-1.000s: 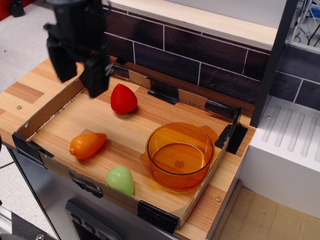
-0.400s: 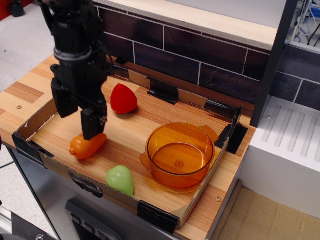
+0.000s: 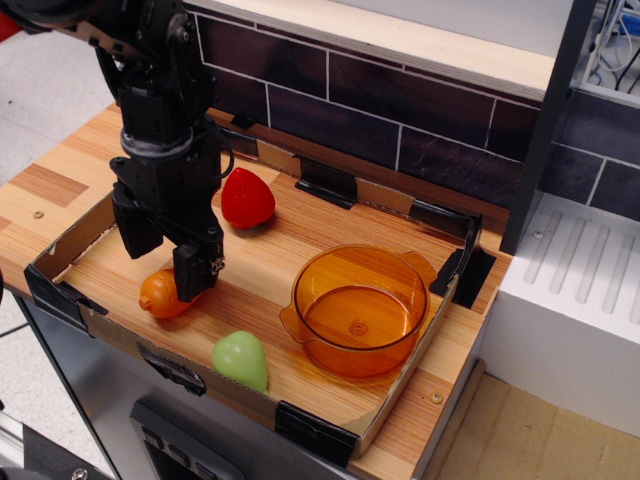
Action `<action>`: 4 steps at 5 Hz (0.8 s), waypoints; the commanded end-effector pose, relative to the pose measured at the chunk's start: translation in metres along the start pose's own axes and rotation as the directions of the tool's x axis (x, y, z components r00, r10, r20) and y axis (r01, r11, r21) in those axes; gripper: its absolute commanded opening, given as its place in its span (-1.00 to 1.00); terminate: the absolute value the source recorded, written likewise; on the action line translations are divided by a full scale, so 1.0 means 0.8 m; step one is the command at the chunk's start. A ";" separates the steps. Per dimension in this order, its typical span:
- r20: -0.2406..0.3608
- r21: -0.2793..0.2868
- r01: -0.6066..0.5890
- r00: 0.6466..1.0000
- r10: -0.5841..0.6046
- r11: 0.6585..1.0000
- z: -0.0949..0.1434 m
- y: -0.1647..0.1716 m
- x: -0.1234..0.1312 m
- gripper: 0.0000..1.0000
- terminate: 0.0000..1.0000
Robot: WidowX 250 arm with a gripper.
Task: Put carrot in pot
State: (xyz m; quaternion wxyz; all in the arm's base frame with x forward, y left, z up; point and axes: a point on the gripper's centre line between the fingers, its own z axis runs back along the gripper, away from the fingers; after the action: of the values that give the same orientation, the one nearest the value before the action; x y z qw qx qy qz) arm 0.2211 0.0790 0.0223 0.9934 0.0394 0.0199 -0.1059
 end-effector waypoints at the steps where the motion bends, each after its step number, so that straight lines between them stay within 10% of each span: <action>1: -0.013 0.021 -0.010 1.000 0.011 1.000 -0.006 0.007 0.004 1.00 -1.00; 3: -0.018 0.043 -0.001 1.000 0.002 0.999 -0.018 0.007 -0.001 1.00 -1.00; 4: -0.018 0.042 -0.002 1.000 0.003 0.999 -0.020 0.007 0.000 -1.00 -1.00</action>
State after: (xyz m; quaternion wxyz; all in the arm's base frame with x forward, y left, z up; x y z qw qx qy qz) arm 0.2139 0.0819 0.0022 0.9924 0.0576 0.0338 -0.1036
